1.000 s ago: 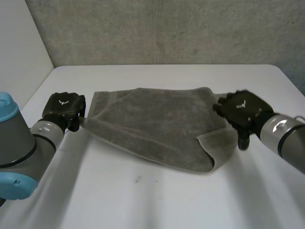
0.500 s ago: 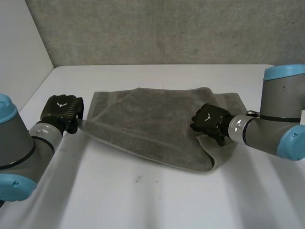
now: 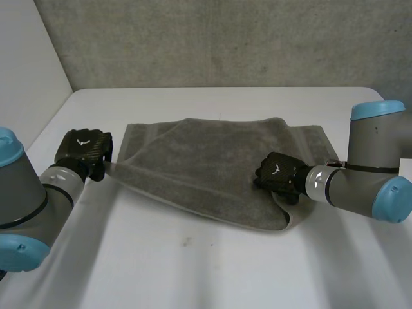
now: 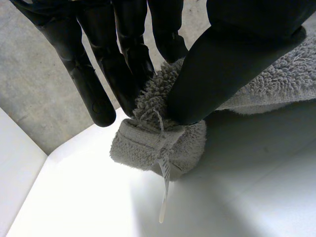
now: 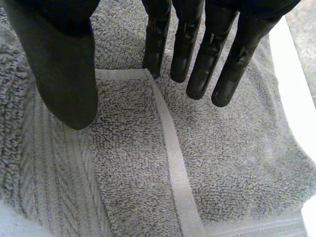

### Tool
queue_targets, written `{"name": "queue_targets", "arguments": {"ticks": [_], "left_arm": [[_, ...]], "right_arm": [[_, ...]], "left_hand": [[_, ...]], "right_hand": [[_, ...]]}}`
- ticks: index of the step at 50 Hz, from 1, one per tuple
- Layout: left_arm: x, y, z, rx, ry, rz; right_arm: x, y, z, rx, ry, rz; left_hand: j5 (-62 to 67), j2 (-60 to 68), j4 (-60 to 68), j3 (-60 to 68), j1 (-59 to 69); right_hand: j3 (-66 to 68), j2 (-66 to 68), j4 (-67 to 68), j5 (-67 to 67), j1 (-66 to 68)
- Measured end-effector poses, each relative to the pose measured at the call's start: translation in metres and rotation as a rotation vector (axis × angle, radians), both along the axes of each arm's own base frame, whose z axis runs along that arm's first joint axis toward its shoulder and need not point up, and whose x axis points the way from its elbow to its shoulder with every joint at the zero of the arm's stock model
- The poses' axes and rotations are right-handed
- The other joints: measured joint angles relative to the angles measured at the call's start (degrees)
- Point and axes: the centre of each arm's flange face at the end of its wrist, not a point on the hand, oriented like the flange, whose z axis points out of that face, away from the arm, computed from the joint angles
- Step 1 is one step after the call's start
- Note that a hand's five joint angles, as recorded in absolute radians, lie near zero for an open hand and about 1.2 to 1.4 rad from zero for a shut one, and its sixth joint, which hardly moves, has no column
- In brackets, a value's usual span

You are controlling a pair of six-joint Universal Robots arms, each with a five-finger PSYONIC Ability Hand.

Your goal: Fold the towel.

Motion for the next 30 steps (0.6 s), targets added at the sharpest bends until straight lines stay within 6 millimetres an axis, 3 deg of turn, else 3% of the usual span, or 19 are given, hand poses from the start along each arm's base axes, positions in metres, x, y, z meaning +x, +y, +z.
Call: {"name": "queue_targets", "arguments": {"ticks": [14, 18, 30], "left_arm": [[0.0, 0.0, 0.0, 0.002, 0.0, 0.0], [0.0, 0.0, 0.0, 0.002, 0.0, 0.0], [0.001, 0.0, 0.0, 0.002, 0.0, 0.002]], "right_arm": [[-0.009, -0.002, -0.001, 0.013, 0.003, -0.029], [-0.011, -0.003, 0.003, 0.012, -0.003, -0.04], [-0.034, -0.01, 0.021, 0.004, -0.029, -0.104]], "left_hand": [[0.0, 0.0, 0.0, 0.0, 0.0], [0.0, 0.0, 0.0, 0.0, 0.0], [0.0, 0.0, 0.0, 0.0, 0.01]], "right_hand": [[21.73, 22.06, 22.07, 21.95, 21.55], [38.6, 38.85, 39.06, 39.16, 38.7], [40.85, 39.35, 41.82, 40.46, 39.02]]}}
